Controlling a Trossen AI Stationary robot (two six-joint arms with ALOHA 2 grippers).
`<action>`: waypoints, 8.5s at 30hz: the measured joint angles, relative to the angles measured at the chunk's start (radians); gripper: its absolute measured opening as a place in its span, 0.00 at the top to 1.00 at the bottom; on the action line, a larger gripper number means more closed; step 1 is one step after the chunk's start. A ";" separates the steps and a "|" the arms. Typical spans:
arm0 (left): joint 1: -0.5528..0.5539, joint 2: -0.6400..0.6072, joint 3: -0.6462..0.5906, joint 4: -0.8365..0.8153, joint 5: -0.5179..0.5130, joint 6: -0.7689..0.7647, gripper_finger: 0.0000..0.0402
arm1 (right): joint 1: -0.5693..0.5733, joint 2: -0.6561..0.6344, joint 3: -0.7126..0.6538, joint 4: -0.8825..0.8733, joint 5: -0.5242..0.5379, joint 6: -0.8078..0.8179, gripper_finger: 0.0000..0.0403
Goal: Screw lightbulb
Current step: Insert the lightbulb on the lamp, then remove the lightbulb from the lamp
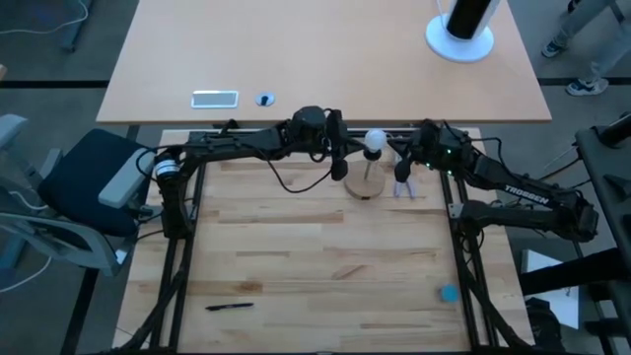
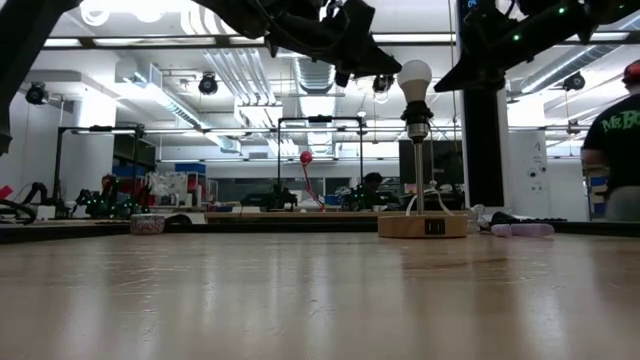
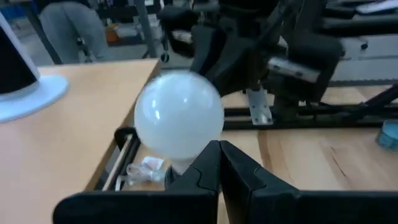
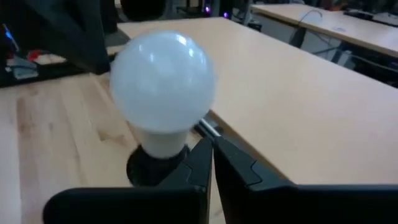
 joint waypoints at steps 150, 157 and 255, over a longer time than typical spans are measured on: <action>0.046 -0.003 0.001 -0.078 -0.009 0.137 1.00 | 0.045 -0.055 0.000 -0.052 -0.058 0.052 0.97; 0.043 0.004 0.000 0.034 -0.029 0.136 1.00 | 0.046 -0.073 0.000 0.019 -0.125 0.028 0.97; -0.003 -0.006 0.000 0.012 -0.019 0.106 1.00 | 0.043 0.017 -0.001 0.103 -0.017 0.032 0.97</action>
